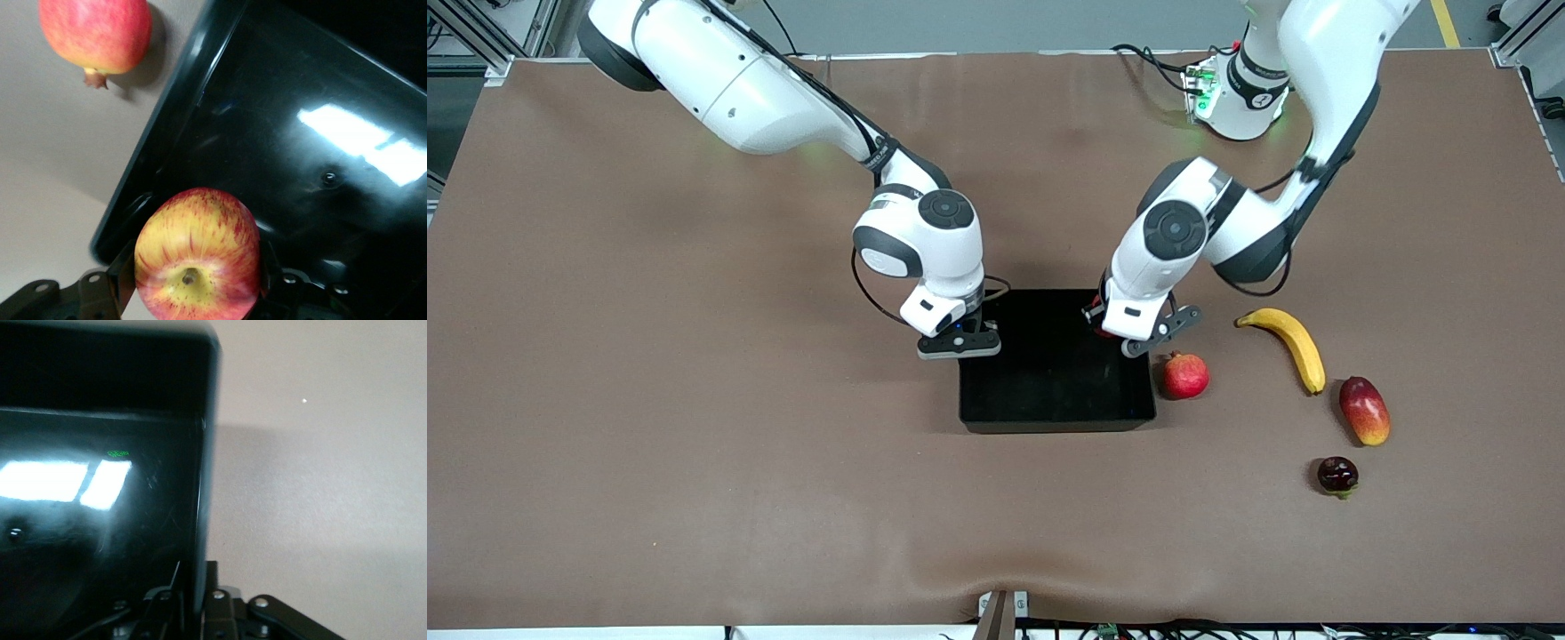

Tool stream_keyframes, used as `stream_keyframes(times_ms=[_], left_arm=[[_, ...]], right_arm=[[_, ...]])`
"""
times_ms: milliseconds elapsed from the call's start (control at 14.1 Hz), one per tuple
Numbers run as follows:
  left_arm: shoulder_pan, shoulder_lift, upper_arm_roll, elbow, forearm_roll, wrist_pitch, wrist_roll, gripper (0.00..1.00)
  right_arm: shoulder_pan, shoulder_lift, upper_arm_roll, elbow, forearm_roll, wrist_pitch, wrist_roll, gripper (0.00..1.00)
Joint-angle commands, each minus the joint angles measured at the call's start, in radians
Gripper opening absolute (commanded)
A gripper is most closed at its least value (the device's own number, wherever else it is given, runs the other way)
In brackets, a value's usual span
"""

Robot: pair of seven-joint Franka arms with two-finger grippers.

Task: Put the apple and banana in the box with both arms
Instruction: 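Lower the apple into the tray and open the left gripper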

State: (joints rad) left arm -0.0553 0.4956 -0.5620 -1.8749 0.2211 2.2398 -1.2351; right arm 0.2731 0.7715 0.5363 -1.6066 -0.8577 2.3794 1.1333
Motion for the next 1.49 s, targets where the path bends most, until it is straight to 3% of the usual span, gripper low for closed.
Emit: stream_keyframes(times_ms=[0, 498, 640, 711, 854, 1138, 1423], left_arm=[[-0.015, 0.04, -0.004, 0.013, 0.034, 0.038, -0.052, 0.0], [-0.015, 0.141, -0.002, 0.023, 0.047, 0.09, -0.05, 0.0], [-0.015, 0.159, -0.001, 0.023, 0.093, 0.103, -0.052, 0.04], [-0.015, 0.166, -0.001, 0.028, 0.099, 0.104, -0.052, 0.21], [-0.015, 0.167, 0.001, 0.037, 0.1, 0.103, -0.052, 1.0], [-0.003, 0.08, -0.007, 0.11, 0.09, 0.046, -0.049, 1.0], [0.037, -0.043, -0.035, 0.255, 0.083, -0.208, -0.017, 1.0]], right_arm=[[-0.014, -0.006, 0.011, -0.013, -0.044, 0.012, 0.011, 1.0], [-0.018, -0.014, 0.016, 0.025, -0.043, 0.003, 0.005, 1.0], [-0.047, -0.018, 0.046, 0.034, -0.038, 0.003, 0.005, 1.0], [-0.075, -0.026, 0.069, 0.036, -0.038, 0.001, 0.002, 1.0], [-0.112, -0.049, 0.099, 0.034, -0.035, -0.008, -0.001, 1.0], [-0.189, -0.083, 0.117, 0.03, -0.035, -0.048, -0.058, 1.0], [-0.296, -0.083, 0.111, 0.034, -0.024, -0.039, -0.237, 1.0]])
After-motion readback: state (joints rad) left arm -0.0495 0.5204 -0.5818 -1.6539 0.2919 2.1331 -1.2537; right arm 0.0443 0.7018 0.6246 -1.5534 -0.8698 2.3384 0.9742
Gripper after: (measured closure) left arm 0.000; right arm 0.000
